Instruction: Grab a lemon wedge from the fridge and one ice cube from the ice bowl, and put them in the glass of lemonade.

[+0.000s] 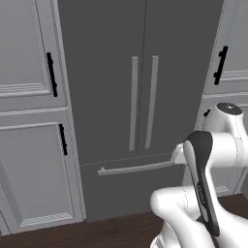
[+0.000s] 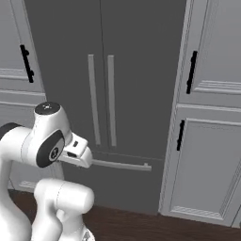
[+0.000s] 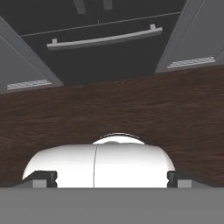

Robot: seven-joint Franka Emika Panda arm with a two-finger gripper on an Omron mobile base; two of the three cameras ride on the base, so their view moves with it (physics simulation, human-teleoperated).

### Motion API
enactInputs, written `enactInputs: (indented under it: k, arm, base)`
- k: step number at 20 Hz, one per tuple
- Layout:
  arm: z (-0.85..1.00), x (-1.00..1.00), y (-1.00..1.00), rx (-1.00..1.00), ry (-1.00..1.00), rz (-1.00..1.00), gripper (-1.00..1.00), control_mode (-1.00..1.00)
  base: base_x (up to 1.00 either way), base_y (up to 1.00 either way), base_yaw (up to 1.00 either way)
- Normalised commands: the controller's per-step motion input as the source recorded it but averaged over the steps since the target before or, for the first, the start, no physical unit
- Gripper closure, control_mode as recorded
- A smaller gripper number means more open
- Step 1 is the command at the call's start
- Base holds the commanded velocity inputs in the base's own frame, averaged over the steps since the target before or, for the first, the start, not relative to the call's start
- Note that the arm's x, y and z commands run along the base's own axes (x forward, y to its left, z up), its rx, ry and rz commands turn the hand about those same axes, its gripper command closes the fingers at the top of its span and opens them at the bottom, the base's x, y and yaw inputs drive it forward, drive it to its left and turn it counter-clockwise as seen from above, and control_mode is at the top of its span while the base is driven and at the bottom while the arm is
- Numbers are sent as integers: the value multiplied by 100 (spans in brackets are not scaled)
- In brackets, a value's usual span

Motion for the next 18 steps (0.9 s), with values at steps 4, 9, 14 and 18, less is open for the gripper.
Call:
enactInputs:
  k: [4,9,14,18]
  arm:
    - [0,0,0,0,0,0,-100,100]
    - [0,0,0,0,0,0,-100,100]
    - [0,0,0,0,0,0,-100,100]
    - [0,0,0,0,0,0,-100,100]
  base:
    - [34,35,65]
    - [35,28,81]
    - [59,26,76]
    - [93,16,70]
